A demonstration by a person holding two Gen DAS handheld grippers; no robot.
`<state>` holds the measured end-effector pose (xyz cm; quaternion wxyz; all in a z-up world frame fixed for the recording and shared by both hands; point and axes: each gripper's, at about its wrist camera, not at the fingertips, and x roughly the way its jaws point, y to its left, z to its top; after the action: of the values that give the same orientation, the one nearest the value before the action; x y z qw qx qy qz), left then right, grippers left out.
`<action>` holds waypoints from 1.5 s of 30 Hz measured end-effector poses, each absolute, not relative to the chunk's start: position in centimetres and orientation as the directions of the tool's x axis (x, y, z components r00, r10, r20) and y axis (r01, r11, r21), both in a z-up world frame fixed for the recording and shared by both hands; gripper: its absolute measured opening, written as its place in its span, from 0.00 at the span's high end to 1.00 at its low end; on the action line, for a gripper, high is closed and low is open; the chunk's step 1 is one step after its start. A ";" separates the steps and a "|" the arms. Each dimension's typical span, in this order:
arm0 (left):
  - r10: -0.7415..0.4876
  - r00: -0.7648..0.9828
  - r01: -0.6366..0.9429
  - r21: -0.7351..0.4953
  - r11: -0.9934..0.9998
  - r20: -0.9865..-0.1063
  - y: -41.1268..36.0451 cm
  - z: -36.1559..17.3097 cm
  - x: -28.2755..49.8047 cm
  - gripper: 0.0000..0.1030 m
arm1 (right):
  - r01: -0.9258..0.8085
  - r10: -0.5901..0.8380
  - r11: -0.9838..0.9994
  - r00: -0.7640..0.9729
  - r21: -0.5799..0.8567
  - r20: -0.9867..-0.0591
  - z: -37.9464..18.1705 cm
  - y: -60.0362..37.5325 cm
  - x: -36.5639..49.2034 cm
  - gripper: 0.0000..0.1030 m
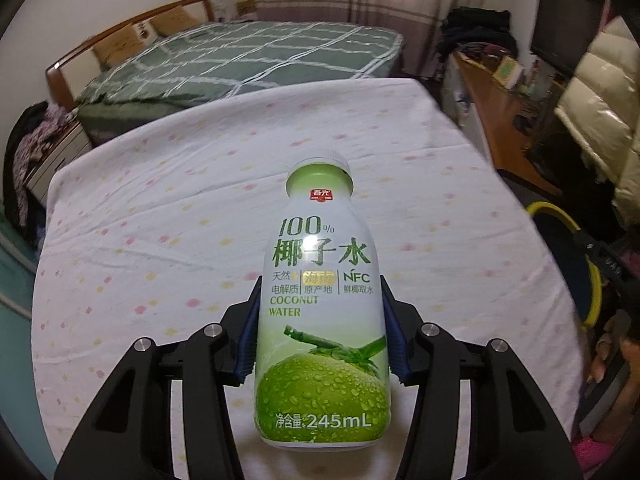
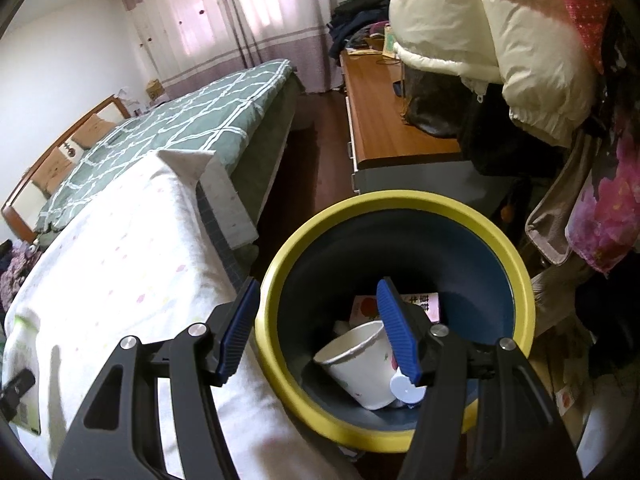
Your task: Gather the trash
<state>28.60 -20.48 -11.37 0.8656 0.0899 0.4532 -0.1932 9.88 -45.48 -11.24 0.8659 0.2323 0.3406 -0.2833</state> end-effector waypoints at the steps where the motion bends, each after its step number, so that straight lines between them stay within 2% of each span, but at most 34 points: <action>1: -0.267 0.512 0.431 -0.025 0.902 -0.816 -21.1 -11.1 28.3 0.50 | 0.646 -0.333 0.736 0.608 0.205 -0.721 -11.1 -45.5 9.6 0.44; 10: -0.395 0.458 0.580 -0.069 0.812 -0.796 -29.1 -9.1 24.8 0.50 | 0.619 -0.345 0.765 0.625 0.176 -0.700 -8.5 -46.6 3.1 0.44; 19: -0.463 0.356 0.719 -0.079 0.691 -0.812 -39.6 -9.4 20.4 0.50 | 0.647 -0.417 0.749 0.626 0.141 -0.659 -6.2 -48.6 -3.3 0.41; 34: -0.408 0.250 0.788 -0.060 0.612 -0.878 -53.1 -14.0 18.1 0.50 | 0.684 -0.452 0.709 0.629 0.173 -0.633 -5.4 -51.2 -8.6 0.39; 35: -0.408 0.253 0.789 -0.057 0.612 -0.877 -53.4 -14.1 18.2 0.47 | 0.685 -0.453 0.708 0.627 0.172 -0.634 -5.5 -51.1 -8.6 0.38; 36: -0.407 0.264 0.788 -0.048 0.614 -0.875 -53.6 -14.2 18.3 0.33 | 0.685 -0.452 0.708 0.626 0.171 -0.635 -5.5 -51.1 -8.7 0.37; 38: -0.408 0.308 0.772 -0.025 0.635 -0.860 -53.8 -13.8 18.4 0.21 | 0.682 -0.447 0.710 0.628 0.174 -0.637 -5.6 -51.2 -8.7 0.37; 40: -0.430 0.331 0.762 -0.031 0.647 -0.840 -52.8 -12.7 18.3 0.20 | 0.676 -0.440 0.717 0.629 0.171 -0.641 -5.7 -51.0 -8.5 0.37; 45: -0.473 0.418 0.730 -0.024 0.683 -0.775 -47.5 -9.3 17.4 0.09 | 0.639 -0.400 0.749 0.649 0.178 -0.647 -5.9 -49.8 -7.5 0.36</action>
<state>17.40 -47.51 -9.30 0.8266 0.1610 0.3980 -0.3639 -7.47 -49.79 -5.90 0.8859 0.1993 0.2992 -0.2930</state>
